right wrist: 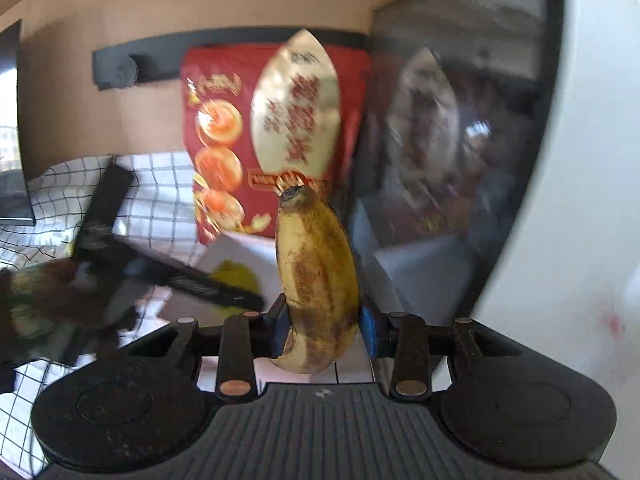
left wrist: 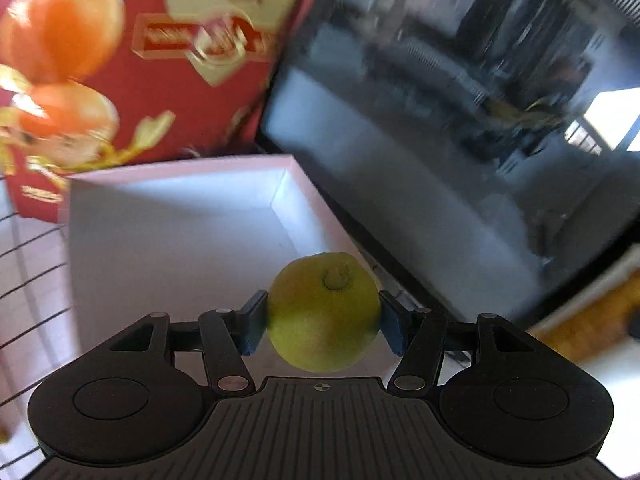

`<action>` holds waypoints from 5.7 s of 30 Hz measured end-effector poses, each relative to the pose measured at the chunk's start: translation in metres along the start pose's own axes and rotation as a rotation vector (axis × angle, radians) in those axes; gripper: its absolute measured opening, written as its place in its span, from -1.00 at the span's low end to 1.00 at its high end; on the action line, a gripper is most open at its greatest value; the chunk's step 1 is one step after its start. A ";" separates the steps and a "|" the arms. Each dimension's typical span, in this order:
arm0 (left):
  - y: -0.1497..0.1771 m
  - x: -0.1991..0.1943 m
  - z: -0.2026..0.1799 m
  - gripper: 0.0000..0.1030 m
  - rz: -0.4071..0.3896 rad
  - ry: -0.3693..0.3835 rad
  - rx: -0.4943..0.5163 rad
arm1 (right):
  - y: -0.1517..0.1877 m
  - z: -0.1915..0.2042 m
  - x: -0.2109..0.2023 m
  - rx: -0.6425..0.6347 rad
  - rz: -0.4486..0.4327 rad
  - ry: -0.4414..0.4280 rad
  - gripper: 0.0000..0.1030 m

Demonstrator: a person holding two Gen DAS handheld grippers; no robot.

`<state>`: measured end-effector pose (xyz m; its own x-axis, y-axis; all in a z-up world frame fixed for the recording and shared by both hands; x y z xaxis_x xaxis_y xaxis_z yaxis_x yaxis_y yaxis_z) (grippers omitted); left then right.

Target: Organize fruits

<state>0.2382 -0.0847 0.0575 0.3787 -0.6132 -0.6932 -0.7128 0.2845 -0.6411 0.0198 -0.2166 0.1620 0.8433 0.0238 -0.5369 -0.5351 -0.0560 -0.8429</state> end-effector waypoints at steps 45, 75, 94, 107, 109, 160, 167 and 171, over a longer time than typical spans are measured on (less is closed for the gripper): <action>0.235 -0.272 0.121 0.17 -0.311 -0.278 -0.520 | -0.055 0.112 0.285 -0.129 0.510 -0.246 -0.31; 0.119 -0.159 0.186 0.17 -0.163 -0.506 -0.129 | 0.074 0.168 0.084 -0.130 0.180 -0.175 0.24; 0.166 -0.183 0.178 -0.02 -0.193 -0.450 -0.327 | 0.079 0.195 0.109 -0.191 0.252 -0.232 0.24; 0.248 -0.239 0.130 -0.02 -0.179 -0.556 -0.477 | 0.023 0.300 0.163 -0.532 0.072 -0.253 0.24; 0.258 -0.244 0.131 -0.01 -0.183 -0.561 -0.506 | 0.013 0.322 0.180 -0.581 0.059 -0.264 0.24; 0.220 -0.264 0.145 -0.02 -0.395 -0.529 -0.505 | 0.069 0.246 0.142 -0.119 0.348 -0.434 -0.35; 0.217 -0.256 0.126 -0.01 -0.353 -0.436 -0.465 | 0.087 0.284 0.121 -0.303 0.259 -0.426 -0.33; 0.218 -0.242 0.119 -0.01 -0.317 -0.385 -0.454 | 0.106 0.298 0.106 -0.400 0.203 -0.421 -0.29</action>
<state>0.0612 0.2142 0.0462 0.7337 -0.2856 -0.6165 -0.6783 -0.2551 -0.6891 0.0371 0.0776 0.0051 0.5909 0.3609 -0.7215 -0.5537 -0.4691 -0.6881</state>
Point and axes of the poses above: each gripper's, at about its wrist camera, not at the fingertips, and x roughly the way its jaws point, z to its left, y to its underside, the point moved 1 cm from there along x, roughly the way its jaws point, and after that the axes turned 2 degrees about -y, right-handed, at the moved point
